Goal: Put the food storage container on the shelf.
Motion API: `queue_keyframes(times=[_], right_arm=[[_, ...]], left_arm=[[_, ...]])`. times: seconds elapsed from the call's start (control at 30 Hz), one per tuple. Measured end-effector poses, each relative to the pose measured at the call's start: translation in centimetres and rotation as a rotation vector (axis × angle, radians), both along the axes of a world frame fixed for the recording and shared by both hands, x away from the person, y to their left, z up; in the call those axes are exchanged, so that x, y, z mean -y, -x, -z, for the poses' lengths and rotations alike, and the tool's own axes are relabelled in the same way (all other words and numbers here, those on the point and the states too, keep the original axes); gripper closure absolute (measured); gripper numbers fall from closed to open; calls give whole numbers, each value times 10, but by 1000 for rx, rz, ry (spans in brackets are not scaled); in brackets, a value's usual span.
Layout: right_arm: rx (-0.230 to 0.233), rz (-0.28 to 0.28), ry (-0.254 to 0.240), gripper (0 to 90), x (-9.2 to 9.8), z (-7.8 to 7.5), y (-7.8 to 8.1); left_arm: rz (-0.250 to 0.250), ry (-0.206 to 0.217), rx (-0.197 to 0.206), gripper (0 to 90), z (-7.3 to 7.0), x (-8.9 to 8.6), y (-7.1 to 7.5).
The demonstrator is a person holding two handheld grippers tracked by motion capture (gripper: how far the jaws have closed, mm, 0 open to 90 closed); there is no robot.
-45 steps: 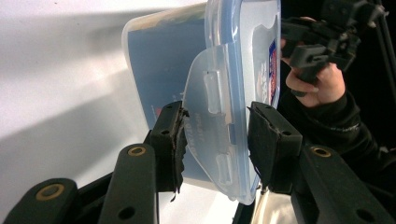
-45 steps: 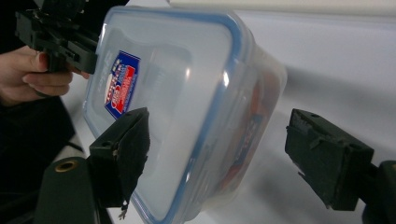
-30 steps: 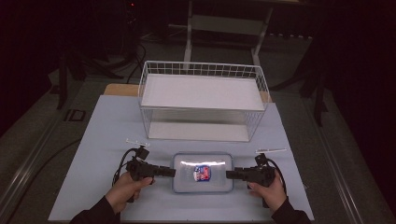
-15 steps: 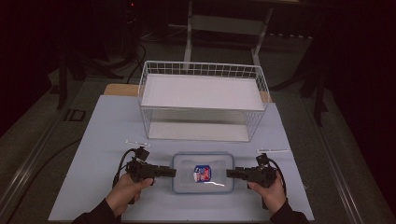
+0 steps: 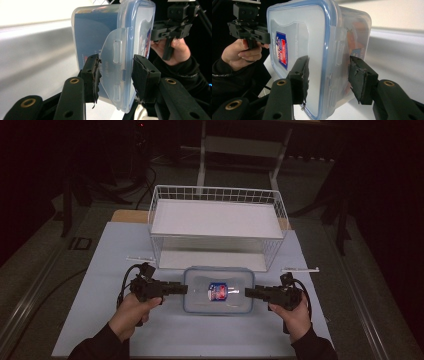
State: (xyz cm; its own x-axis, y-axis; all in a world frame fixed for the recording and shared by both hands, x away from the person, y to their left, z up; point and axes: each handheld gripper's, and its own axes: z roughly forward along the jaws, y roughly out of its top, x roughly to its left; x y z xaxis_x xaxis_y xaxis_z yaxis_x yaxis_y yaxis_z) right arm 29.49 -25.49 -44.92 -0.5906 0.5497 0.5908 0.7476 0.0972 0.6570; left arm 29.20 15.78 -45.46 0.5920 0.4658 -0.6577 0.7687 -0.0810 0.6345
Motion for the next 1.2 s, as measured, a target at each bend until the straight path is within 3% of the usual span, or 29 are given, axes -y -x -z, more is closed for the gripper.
queue_keyframes(times=[0.23, 0.57, 0.73, 1.2], right_arm=[[33, 8, -4, 520, -1, -19, -5], [105, 13, -21, 522, -6, -61, -21], [133, 25, -35, 522, -7, -79, -29], [166, 31, -49, 521, -9, -120, -70]], left_arm=[[-12, 7, 35, 582, -21, -1, -8], [-46, 28, 111, 582, -65, -6, -21], [-59, 62, 145, 585, -84, -9, -33], [-101, 55, 179, 583, -125, -9, -65]])
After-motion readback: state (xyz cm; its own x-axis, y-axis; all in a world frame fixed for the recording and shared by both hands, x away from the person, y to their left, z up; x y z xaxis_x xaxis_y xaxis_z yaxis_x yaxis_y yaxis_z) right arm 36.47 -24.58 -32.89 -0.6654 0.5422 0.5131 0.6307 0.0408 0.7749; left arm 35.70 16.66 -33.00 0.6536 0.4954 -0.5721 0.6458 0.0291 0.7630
